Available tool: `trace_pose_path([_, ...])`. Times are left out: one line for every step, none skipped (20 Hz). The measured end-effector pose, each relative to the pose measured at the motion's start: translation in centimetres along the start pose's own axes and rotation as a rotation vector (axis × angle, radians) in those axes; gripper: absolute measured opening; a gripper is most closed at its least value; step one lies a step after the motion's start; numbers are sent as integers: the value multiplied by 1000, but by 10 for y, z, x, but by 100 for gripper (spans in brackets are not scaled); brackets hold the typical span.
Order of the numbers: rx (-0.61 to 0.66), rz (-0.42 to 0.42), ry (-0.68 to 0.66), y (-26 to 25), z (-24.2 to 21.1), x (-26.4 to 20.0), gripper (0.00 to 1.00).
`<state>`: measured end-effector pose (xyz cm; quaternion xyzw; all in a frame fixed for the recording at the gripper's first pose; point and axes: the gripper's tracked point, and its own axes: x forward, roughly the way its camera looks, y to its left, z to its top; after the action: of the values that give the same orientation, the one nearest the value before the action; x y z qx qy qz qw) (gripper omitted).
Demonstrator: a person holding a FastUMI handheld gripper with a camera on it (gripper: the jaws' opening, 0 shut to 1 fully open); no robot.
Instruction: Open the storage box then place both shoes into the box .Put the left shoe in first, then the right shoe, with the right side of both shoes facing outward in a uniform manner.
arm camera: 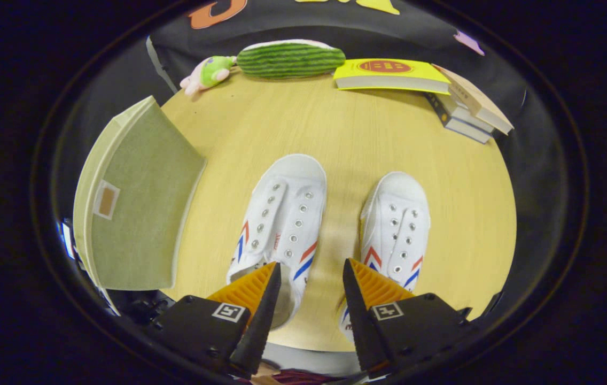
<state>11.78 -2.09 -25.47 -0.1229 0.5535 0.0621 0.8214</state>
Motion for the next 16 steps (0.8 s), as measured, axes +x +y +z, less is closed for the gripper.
trace_pose_path([8,1,19,0,-3,8,70])
trace_pose_path([16,23,43,6,-5,14,65])
trace_pose_path([28,56,51,13,-4,17,60])
trace_pose_path([45,83,49,17,-3,24,49])
trace_pose_path([61,99,58,21,-3,24,39])
trace_pose_path([71,113,44,22,0,23,28])
trace_pose_path([88,127,43,21,-2,24,25])
trace_pose_path([134,146,40,21,-1,23,14])
trace_pose_path([177,185,41,23,-1,21,8])
trace_pose_path([204,223,41,24,0,19,6])
trace_pose_path([226,259,34,26,0,16,6])
trace_pose_path([249,292,27,29,1,11,6])
trace_pose_path([271,319,20,33,4,5,6])
trace_pose_path([280,332,17,36,7,-1,6])
trace_pose_path([278,336,14,38,9,-7,6])
trace_pose_path([271,337,7,40,10,-11,6])
